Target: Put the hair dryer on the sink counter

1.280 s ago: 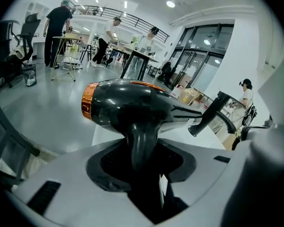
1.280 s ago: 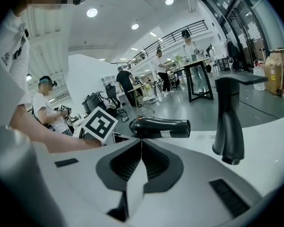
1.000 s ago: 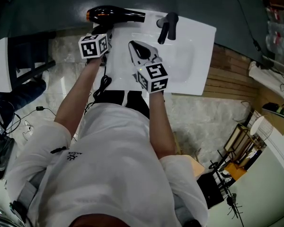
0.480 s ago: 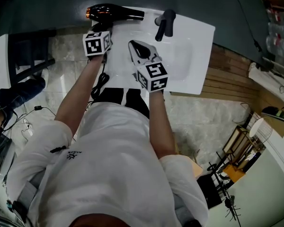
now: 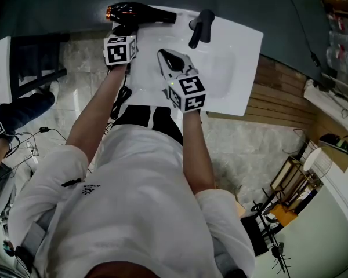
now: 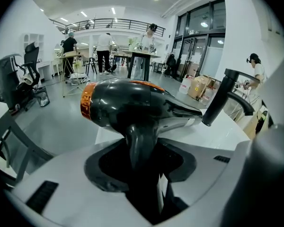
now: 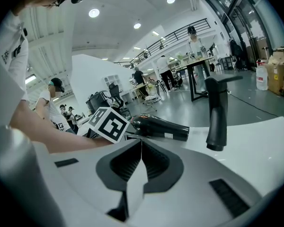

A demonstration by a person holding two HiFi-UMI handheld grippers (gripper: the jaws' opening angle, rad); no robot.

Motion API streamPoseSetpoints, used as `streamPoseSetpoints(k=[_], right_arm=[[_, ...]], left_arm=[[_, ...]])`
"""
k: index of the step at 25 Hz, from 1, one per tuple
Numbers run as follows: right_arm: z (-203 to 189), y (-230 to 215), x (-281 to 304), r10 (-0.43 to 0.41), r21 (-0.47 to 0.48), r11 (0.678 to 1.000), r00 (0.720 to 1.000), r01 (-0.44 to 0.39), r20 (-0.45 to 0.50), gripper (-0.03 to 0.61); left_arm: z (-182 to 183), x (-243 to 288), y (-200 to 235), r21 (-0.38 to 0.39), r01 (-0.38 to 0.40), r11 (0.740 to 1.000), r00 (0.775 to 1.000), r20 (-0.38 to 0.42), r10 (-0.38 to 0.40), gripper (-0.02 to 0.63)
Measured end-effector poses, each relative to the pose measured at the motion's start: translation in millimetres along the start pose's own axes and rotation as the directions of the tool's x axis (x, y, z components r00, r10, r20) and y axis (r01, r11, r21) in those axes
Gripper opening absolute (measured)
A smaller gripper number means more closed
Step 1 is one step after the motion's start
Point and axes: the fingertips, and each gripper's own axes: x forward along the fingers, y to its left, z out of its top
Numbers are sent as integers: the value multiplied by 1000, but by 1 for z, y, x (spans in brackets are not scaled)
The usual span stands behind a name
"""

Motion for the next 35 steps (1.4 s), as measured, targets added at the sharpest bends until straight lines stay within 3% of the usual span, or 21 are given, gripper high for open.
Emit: streamPoseSetpoints(k=[14,24,32,35], right_arm=[[0,6,-3,22,-15,1000,1000,-22,5,8],[4,18,-12,43,-39,998,999,-42,26,8],[6,29,-25,65,-54,997,997,-63,46,8],[5,31,-29,75,-54,996,996,-72,55,8]], left_arm=[[-2,-12,3,21,35,999,999,4,-35,238],[2,-39,-2,49,50,998,997,52,-52,238],[11,-76,1,81,13,997,994,106,-22,235],[16,-91,1,96,0,995,991,137,-13,192]])
